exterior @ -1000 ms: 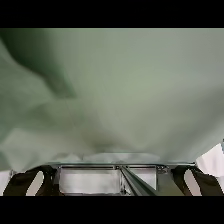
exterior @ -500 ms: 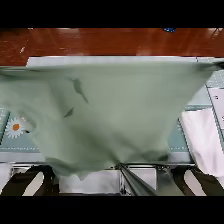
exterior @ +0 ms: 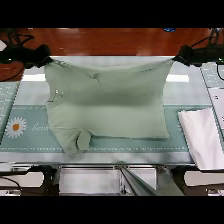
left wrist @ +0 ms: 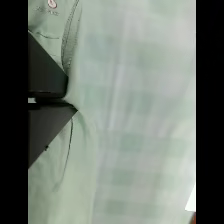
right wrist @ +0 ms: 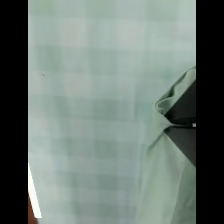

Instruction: Fold the shirts.

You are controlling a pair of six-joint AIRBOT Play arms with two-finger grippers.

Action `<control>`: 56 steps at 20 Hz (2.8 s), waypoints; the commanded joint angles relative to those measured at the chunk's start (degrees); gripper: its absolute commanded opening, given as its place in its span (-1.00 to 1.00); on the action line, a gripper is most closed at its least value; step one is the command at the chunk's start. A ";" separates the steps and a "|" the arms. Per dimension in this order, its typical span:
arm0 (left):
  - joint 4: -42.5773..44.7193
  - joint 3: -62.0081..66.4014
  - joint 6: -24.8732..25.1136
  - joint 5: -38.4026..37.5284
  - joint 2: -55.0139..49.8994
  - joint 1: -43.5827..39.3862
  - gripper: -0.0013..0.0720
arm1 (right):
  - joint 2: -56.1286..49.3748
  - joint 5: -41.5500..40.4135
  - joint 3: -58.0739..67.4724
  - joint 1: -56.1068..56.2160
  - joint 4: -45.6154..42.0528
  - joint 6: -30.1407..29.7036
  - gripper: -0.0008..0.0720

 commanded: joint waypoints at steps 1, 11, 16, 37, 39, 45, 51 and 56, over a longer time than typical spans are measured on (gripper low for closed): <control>-2.34 7.85 -1.49 0.04 -11.32 -0.28 -0.91 | -11.96 -1.03 10.08 0.76 0.33 4.11 -0.92; -0.70 8.22 8.81 -23.61 -12.52 2.51 -0.91 | -14.38 15.96 10.29 -1.33 -2.01 3.06 -0.92; 4.87 8.00 9.55 -33.09 -12.79 5.11 -0.91 | -14.29 23.37 9.25 -1.29 -10.32 3.56 -0.92; 6.64 -31.50 10.23 -30.58 10.71 22.88 0.43 | 14.29 3.82 -32.76 -11.82 -3.45 0.07 0.15; 3.43 -42.56 12.83 -27.61 15.61 28.94 0.43 | 19.43 -0.13 -42.75 -11.52 4.33 -4.50 0.15; -5.73 -58.97 15.56 -19.69 20.04 32.46 0.43 | 25.86 -1.18 -52.59 -11.54 18.95 -12.31 0.15; -15.06 -68.54 18.40 -7.89 19.93 26.64 0.42 | 28.46 0.35 -52.57 -15.45 27.28 -17.92 0.15; -17.55 -68.00 20.33 -4.83 19.98 18.78 -0.91 | 31.15 5.07 -52.59 -25.73 14.08 -10.16 0.15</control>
